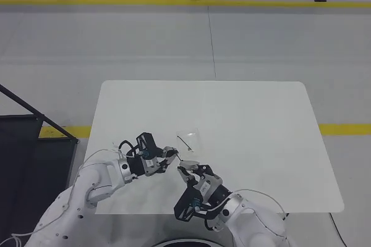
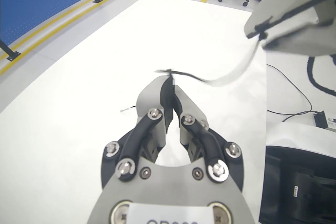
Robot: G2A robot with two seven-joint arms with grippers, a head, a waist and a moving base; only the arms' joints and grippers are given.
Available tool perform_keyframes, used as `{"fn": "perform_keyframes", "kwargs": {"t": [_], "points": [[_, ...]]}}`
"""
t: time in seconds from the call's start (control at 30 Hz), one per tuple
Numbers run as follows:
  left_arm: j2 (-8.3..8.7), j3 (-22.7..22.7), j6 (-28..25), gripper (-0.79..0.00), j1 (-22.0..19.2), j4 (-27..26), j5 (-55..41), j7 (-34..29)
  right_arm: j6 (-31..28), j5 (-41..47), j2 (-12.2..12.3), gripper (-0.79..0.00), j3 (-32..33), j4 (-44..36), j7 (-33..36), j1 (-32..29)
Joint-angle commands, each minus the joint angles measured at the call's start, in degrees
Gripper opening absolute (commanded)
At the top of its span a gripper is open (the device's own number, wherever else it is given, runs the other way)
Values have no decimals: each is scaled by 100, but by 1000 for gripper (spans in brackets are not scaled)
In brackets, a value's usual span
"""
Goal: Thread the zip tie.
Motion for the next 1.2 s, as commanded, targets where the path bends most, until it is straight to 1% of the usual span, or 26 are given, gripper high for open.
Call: {"fn": "perform_keyframes", "kwargs": {"t": [0.0,0.03,0.23,0.33,0.37,0.4,0.47,0.5,0.53,0.57,0.6,0.67,1.0,1.07,1.17], "points": [[-6,-15,2,-785,-27,28,-96,-24,-31,22,3,-493,19,-4,-41,-10],[-9,-21,8,-785,-39,39,-143,-35,-61,31,5,-474,25,-5,-72,-15],[-26,-66,16,-785,-116,92,-371,-73,-207,153,30,-453,128,-26,-361,-81],[-35,-103,43,-785,-141,111,-461,-36,-374,405,48,-437,232,10,-573,-128],[-37,-119,37,-785,-146,116,-493,-12,-466,586,53,-406,286,45,-626,-136],[-38,-136,23,-785,-148,122,-536,13,-590,816,57,-354,356,101,-658,-127],[-40,-170,-13,-785,-145,132,-611,48,-791,1322,58,-197,504,237,-629,-82],[-39,-187,-44,-785,-145,123,-629,58,-913,1653,55,-132,577,329,-560,-45],[-40,-203,-70,-785,-137,122,-671,97,-1033,1989,52,-80,649,430,-444,5],[-40,-218,-110,-785,-131,123,-704,124,-1102,2288,47,0,721,525,-264,62],[-39,-240,-133,-785,-126,123,-721,143,-1106,2532,40,0,783,586,-47,124],[-39,-272,-197,-785,-110,127,-776,191,-841,2772,20,0,868,591,319,195],[-39,-301,-224,-785,-103,129,-814,210,-879,2780,20,0,837,623,315,194],[-39,-301,-224,-785,-103,129,-814,210,-954,2956,8,0,793,786,352,293],[-51,-275,-28,-785,-36,18,-661,197,-867,3187,-24,0,725,913,424,480]]}}
